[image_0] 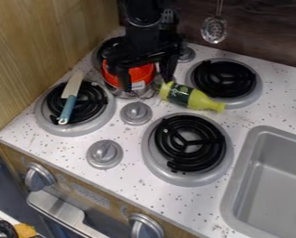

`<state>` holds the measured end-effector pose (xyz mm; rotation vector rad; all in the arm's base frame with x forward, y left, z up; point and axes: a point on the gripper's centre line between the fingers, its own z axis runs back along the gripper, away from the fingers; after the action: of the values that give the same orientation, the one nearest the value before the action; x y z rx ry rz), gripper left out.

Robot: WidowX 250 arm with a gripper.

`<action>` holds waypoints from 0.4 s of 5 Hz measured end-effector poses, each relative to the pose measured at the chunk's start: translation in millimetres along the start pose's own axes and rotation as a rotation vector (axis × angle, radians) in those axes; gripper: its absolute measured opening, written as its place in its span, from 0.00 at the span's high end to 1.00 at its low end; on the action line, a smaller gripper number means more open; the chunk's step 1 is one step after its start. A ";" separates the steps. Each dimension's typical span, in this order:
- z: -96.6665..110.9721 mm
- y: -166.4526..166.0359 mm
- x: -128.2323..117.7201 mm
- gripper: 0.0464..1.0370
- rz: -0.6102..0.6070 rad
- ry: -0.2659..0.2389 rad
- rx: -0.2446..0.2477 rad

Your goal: Put the red bucket to left side

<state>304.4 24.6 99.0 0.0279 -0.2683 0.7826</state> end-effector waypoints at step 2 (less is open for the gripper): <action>13.5 0.7 -9.1 0.04 -0.364 0.034 -0.113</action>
<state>294.7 17.1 109.7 -0.0421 -0.2655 0.4050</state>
